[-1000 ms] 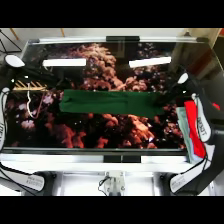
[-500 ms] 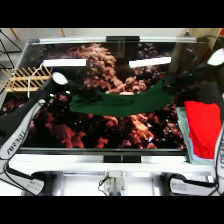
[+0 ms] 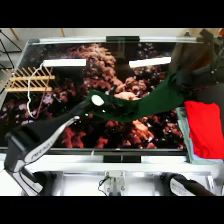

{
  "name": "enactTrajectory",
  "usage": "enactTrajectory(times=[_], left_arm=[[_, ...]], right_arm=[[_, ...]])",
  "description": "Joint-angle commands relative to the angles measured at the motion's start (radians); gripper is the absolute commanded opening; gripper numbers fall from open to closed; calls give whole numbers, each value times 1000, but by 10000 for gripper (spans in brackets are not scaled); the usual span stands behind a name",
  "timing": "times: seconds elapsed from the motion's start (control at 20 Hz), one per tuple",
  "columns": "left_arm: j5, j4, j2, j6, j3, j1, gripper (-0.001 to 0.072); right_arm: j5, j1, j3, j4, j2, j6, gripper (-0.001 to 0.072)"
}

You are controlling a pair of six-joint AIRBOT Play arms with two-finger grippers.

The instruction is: Fold the shirts.

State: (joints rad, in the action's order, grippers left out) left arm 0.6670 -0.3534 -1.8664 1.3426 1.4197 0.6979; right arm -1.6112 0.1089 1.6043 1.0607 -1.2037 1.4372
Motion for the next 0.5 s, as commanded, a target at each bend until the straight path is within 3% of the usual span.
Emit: enactTrajectory(times=[0.0,0.2,0.35,0.45], left_arm=[[-54,111,-64,-74,76,49,34],[132,77,-43,-78,114,-79,30],[232,-120,49,-9,113,-167,29],[280,-331,145,64,113,-218,29]], right_arm=[[1,0,1,-29,21,17,70],[79,-24,0,-33,9,39,70],[135,-113,0,-16,-63,44,70],[209,-192,0,-5,-130,43,70]])
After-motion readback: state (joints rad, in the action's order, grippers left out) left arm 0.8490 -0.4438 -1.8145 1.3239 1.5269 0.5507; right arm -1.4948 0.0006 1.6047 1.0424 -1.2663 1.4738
